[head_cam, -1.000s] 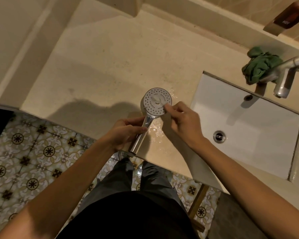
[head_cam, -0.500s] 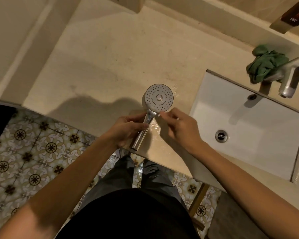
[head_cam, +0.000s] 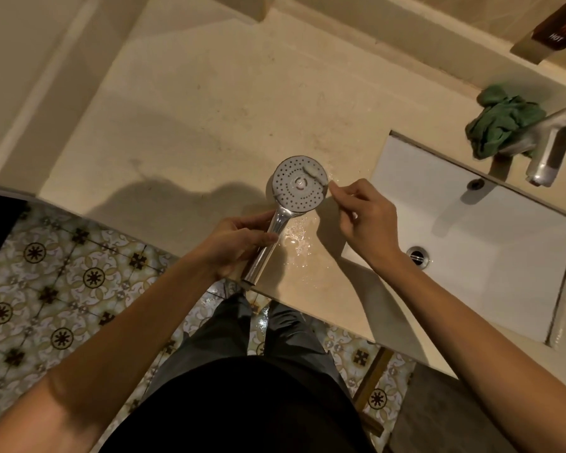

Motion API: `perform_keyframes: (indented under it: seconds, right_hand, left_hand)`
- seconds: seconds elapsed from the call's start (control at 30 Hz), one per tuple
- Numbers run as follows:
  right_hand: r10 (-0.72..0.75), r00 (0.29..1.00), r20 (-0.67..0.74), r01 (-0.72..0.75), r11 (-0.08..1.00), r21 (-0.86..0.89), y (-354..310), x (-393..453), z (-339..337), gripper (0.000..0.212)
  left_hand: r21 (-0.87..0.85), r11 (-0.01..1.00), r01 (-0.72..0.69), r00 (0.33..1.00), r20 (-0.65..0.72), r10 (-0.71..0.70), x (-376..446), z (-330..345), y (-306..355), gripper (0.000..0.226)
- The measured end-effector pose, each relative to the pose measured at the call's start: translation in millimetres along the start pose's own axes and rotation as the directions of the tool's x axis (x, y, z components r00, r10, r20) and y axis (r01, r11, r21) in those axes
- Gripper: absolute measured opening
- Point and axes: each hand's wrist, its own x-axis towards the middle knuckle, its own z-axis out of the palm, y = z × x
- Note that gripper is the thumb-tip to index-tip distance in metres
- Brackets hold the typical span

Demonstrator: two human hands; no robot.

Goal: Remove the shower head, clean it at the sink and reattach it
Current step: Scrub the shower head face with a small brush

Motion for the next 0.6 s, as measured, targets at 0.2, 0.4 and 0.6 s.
perform_keyframes:
  seconds: [0.2,0.4,0.6]
  right_hand:
    - [-0.095,0.986,0.138,0.081,0.992,0.101,-25.1,-15.3,6.8,0.031]
    - [0.247,0.965,-0.092,-0.238,0.966,0.106,-8.6,8.8,3.9,0.026]
    - [0.144,0.989,0.017,-0.145,0.981,0.129,-18.1,-2.7,4.3,0.024]
  left_hand:
    - [-0.052,0.999,-0.002,1.0,0.023,0.003,-0.9,-2.6,-3.5,0.046]
    - [-0.05,0.998,-0.025,0.999,0.031,0.026,4.7,-1.6,2.5,0.044]
    - [-0.088,0.996,-0.007,0.994,0.108,0.017,5.7,-1.9,-2.5,0.044]
